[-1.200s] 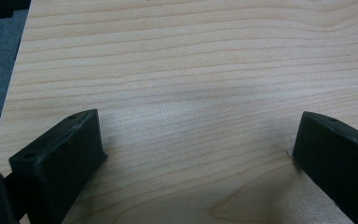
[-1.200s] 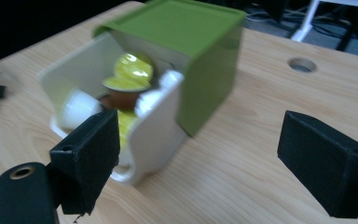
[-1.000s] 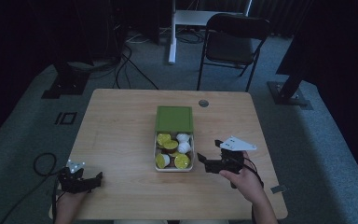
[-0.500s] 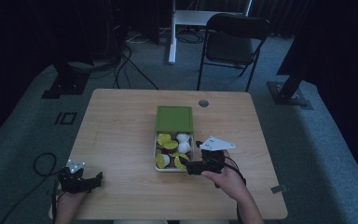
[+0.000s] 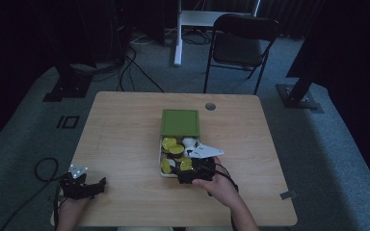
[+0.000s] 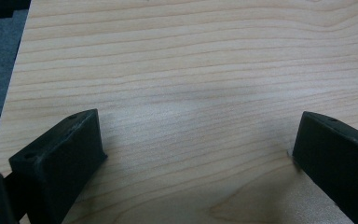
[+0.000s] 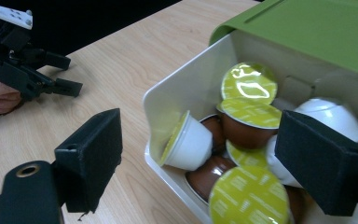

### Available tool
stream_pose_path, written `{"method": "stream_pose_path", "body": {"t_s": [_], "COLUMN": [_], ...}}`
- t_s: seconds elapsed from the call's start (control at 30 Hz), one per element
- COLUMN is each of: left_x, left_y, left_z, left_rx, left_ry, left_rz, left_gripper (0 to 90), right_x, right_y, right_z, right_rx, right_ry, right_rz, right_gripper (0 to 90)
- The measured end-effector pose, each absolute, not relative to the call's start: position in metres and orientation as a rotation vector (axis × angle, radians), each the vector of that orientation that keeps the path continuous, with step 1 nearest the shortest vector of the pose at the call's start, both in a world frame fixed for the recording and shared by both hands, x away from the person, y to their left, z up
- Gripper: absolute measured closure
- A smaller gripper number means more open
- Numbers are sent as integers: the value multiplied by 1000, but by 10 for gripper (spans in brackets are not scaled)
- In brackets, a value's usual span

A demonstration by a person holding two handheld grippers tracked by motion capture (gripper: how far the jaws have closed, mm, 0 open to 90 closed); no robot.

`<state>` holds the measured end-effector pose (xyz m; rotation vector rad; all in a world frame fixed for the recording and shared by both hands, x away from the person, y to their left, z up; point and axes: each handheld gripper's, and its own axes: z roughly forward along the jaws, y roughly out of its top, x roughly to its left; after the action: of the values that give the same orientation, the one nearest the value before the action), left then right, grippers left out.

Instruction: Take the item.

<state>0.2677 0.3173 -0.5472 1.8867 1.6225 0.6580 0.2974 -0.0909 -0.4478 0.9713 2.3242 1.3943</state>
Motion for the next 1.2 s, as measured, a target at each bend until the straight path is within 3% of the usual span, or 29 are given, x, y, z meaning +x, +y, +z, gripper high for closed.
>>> {"method": "stream_pose_path", "body": {"t_s": [0.37,0.8,1.2], "left_x": [268,268,268], "left_y": [317,318,318], "left_z": [-547,-547,-547], "left_rx": [1888,1890,1890], "left_ry": [1622,1622,1622], "left_rz": [657,657,657], "left_gripper": [18,18,18], "right_x": [303,312,315], "right_y": [-72,-60,-46], "right_z": [-468,-490,-502], "right_rx": [1008,1126,1132], "right_ry": [2348,2313,2341], "right_rz": [1356,1353,1245], "right_gripper": [171,418,509]}}
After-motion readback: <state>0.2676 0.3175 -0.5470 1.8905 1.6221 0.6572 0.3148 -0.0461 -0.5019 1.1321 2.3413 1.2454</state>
